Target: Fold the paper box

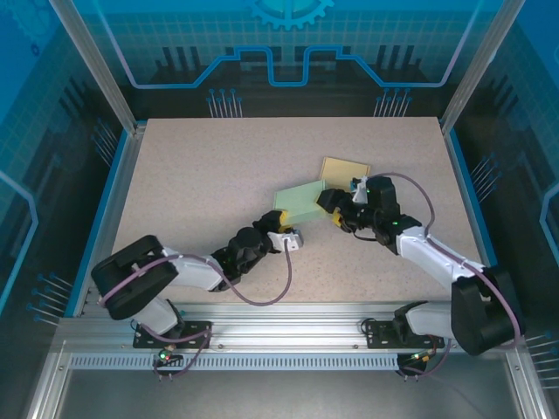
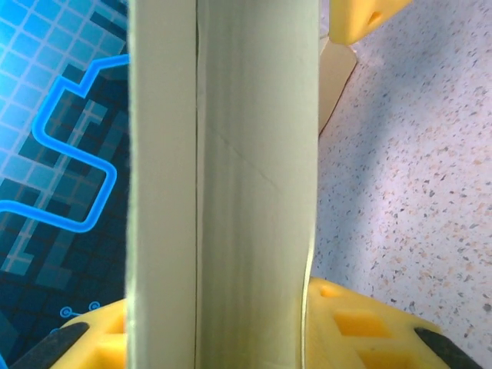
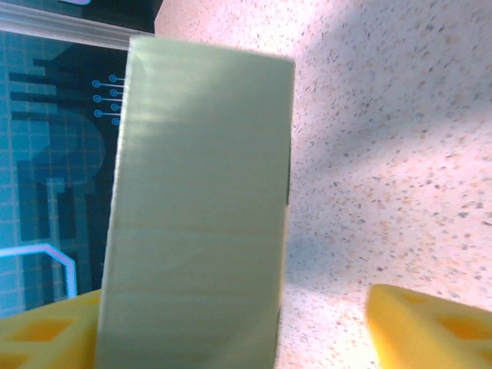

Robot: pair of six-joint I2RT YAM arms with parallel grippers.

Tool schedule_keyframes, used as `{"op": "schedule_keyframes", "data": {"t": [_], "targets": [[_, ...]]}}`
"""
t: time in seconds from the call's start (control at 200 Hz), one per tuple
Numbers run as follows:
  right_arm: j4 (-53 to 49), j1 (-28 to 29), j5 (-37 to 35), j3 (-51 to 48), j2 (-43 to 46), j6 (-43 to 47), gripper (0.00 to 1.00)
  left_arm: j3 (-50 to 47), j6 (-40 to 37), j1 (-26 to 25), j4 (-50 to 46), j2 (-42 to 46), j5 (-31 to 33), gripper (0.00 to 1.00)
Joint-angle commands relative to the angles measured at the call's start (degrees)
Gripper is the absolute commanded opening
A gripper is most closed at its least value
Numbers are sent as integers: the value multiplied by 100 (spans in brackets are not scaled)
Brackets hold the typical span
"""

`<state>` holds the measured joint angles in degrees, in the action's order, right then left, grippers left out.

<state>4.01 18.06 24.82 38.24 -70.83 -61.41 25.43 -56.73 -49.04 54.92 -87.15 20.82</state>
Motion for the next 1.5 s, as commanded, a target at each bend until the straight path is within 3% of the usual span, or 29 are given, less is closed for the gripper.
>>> {"op": "schedule_keyframes", "data": {"t": [0.0, 0.065, 0.075, 0.09, 0.22, 0.435, 0.54, 0.655, 0.81, 1.056, 1.226, 1.496], "targets": [[-1022, -241, -397, 29, 437, 499, 88, 112, 448, -19, -1183, 744, -440, 31], [-1550, -300, -689, 144, 773, 763, 91, 336, 751, 7, -2372, 1158, -811, 31], [-1637, -307, -748, 159, 821, 808, 98, 383, 799, 12, -2587, 1219, -881, 31], [-1761, -327, -824, 188, 911, 883, 100, 464, 880, 27, -2881, 1302, -990, 31], [-3106, -321, -1635, 692, 1518, 1658, 100, 1086, 1472, 158, -5067, 1710, -1941, 32], [-4355, -278, -2482, 1333, 1945, 2413, 100, 2147, 1935, 574, -7277, 1450, -3277, 35], [-3815, -278, -2198, 933, 2299, 2565, 100, 2516, 2027, 820, -7780, 1073, -3736, 36], [-3876, -286, -2148, 939, 2329, 2586, 100, 2967, 2027, 1032, -8321, 529, -4175, 36], [-3496, -264, -1613, 761, 2310, 2987, 100, 3707, 1911, 1165, -9051, -252, -4391, 37], [-3355, -180, -1429, 580, 2294, 3354, 85, 4492, 1746, 1259, -9497, -896, -4310, 51], [-3407, 159, -1666, 518, 2154, 3559, 74, 4543, 1721, 1255, -9338, -879, -4168, 62], [-3660, 1031, -2843, 963, 1442, 3963, 64, 4104, 1798, 1245, -8683, -297, -3900, 67]]}}
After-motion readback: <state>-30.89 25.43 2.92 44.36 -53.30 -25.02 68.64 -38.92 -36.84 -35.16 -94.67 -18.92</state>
